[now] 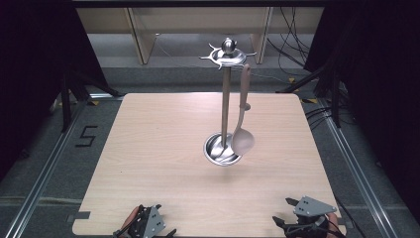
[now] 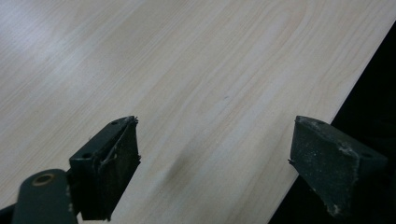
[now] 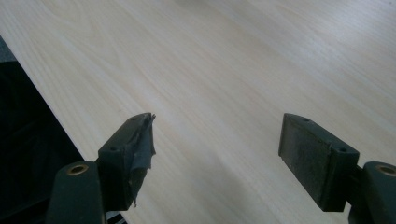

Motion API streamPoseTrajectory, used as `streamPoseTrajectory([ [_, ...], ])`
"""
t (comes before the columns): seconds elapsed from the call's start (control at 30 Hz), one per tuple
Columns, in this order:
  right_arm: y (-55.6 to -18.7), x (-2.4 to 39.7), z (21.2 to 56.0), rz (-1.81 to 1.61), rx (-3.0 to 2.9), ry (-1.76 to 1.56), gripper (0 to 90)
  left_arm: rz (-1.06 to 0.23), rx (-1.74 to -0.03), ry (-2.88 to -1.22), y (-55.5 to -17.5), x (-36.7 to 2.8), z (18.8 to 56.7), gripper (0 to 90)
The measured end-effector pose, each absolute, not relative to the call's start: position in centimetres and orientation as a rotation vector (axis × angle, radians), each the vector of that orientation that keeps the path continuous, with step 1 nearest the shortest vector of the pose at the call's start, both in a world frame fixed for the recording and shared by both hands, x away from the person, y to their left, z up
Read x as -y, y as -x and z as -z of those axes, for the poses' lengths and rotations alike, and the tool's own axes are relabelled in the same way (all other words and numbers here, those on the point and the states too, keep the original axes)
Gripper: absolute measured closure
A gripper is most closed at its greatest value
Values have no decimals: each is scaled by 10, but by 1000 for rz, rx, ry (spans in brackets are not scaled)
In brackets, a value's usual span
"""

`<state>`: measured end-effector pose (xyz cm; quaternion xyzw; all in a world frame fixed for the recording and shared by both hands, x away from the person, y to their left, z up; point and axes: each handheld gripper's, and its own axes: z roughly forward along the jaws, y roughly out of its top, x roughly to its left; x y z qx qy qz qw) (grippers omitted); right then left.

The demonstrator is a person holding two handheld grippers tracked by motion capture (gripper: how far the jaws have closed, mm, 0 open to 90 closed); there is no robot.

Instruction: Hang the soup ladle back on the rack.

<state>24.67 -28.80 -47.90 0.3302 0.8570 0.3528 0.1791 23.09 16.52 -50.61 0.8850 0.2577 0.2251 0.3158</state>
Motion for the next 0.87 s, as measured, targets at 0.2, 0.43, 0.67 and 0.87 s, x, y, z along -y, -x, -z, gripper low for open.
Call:
streamPoseTrajectory([
  [0.2, -242, 288, 484, -970, -2434, -929, 271, -594, -682, -2330, -231, -165, 507, 148],
  [0.43, -243, 287, 487, -938, -2442, -905, 271, -596, -684, -2332, -231, -165, 506, 148],
  [0.67, -243, 287, 488, -940, -2441, -916, 270, -597, -681, -2332, -231, -165, 506, 148],
  [0.87, -244, 287, 490, -940, -2452, -917, 268, -598, -682, -2333, -231, -165, 507, 148],
])
